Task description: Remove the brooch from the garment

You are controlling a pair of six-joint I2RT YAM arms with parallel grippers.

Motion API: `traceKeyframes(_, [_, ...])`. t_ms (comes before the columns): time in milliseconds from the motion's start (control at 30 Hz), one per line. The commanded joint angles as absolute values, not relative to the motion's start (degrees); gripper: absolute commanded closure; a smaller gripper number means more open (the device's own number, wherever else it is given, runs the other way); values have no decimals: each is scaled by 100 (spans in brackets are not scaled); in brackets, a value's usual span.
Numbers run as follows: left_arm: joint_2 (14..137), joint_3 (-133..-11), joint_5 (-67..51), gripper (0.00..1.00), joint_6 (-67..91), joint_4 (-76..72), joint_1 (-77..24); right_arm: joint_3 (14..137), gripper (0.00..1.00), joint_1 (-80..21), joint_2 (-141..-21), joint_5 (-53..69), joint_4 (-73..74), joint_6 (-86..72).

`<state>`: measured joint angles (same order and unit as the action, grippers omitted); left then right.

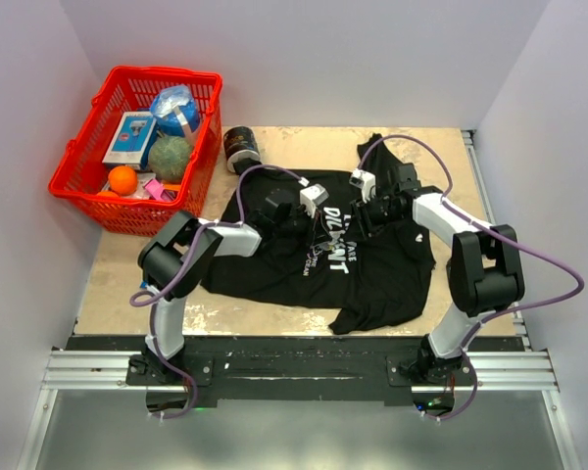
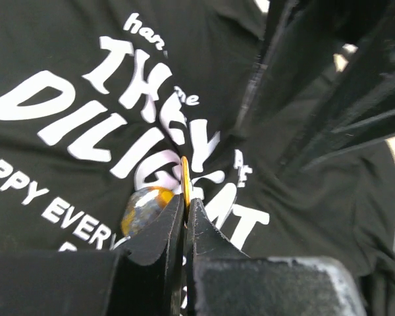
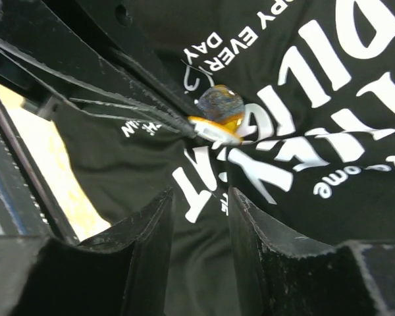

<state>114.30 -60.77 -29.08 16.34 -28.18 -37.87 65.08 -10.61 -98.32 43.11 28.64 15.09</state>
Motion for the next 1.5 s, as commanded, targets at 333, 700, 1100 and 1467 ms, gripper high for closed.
traceKeyframes(333, [11918,-6451,-4254,100,2364,-3489,-3639,6671,53,-1204,-10195,4280,2847,2276])
traceKeyframes(700, [12015,-6504,-4614,100,2215,-3384,-3604,6899,59,-1266,-10660,4596,2821,2751])
traceKeyframes(1100, [12243,-6811,-4913,100,1556,-2821,-3595,7584,72,-1388,-10845,4755,4174,4798])
traceKeyframes(1467, [12313,-6917,-5097,100,1600,-2865,-3577,7699,75,-1450,-11206,4904,4852,5379])
